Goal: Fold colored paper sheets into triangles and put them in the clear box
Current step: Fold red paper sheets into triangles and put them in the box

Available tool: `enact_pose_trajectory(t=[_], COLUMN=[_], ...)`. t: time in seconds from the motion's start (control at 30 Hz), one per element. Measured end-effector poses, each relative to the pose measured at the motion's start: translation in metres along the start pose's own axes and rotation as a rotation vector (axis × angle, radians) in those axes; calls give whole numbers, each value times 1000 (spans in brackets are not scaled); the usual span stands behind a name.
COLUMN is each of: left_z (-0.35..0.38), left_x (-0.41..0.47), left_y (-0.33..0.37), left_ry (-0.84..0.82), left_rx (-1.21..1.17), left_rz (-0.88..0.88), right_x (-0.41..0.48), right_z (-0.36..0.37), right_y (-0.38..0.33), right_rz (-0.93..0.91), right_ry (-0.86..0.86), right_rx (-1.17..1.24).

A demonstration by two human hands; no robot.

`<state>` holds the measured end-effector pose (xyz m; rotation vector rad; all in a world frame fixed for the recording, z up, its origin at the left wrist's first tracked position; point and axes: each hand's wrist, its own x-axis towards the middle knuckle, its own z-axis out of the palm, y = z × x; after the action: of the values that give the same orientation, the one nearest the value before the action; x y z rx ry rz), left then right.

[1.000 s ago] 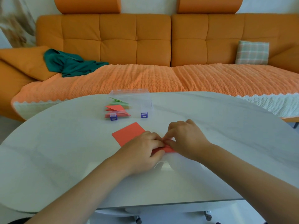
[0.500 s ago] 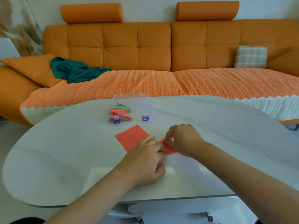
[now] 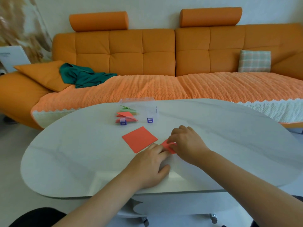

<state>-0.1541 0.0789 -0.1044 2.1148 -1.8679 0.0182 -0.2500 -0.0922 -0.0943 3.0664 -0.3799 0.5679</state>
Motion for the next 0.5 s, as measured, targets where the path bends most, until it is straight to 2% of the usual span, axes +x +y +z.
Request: enact_pose_trajectory(t=[0.2,0.3,0.5], left_z=[1,2,-1], left_x=[-2,-2,-3], left_y=[1,1,3], left_ry=[9,30,33], left_rx=[-18,-27,10], left_rz=[4,10,-55], right_x=[-23,-32,-45], right_z=[-11,-12,-4], right_y=[-7,-11,-12], right_rz=[-34,-42,-89], right_ry=[-88,-108,7], right_rx=[60,-15,-80])
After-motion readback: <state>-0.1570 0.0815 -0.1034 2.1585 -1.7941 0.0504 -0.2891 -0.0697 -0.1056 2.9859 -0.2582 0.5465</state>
